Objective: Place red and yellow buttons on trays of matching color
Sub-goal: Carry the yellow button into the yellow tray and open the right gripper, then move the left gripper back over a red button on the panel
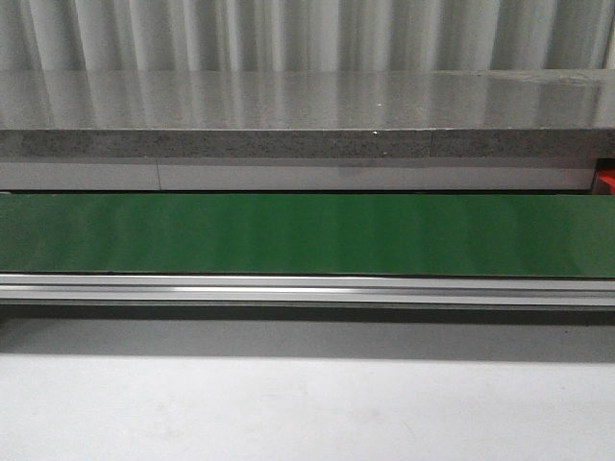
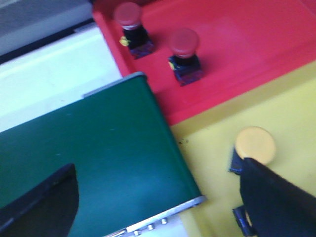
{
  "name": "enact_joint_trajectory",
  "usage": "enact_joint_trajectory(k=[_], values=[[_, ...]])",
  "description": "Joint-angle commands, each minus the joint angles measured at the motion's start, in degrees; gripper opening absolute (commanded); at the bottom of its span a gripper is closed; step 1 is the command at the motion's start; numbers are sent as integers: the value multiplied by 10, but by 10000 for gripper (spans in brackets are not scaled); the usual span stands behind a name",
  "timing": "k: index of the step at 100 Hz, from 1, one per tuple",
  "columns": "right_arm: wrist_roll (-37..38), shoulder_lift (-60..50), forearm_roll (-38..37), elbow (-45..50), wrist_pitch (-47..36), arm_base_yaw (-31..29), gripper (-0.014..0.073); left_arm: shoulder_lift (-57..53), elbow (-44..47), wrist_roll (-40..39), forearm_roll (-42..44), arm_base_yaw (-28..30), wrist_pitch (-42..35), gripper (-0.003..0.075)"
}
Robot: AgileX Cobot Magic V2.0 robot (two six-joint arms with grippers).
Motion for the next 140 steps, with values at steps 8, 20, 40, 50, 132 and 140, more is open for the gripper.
enact_joint_trajectory(k=[8, 20, 40, 50, 132, 140], values=[[-40, -79, -2, -21, -23, 77, 654, 0, -15, -5, -6, 1, -41, -20], [-72, -135, -2, -18, -24, 129, 654, 0, -15, -5, -6, 1, -41, -20], [-96, -223, -2, 10, -14, 159, 462, 0, -15, -5, -6, 1, -42, -20], [-96, -244, -2, 26, -14, 159, 209, 0, -15, -5, -6, 1, -42, -20], [-92, -250, -1, 36, -16, 159, -68, 14, -41, -71, -30, 13, -104, 623], [-92, -250, -1, 36, -16, 159, -68, 46, -74, -121, -30, 43, -95, 623]])
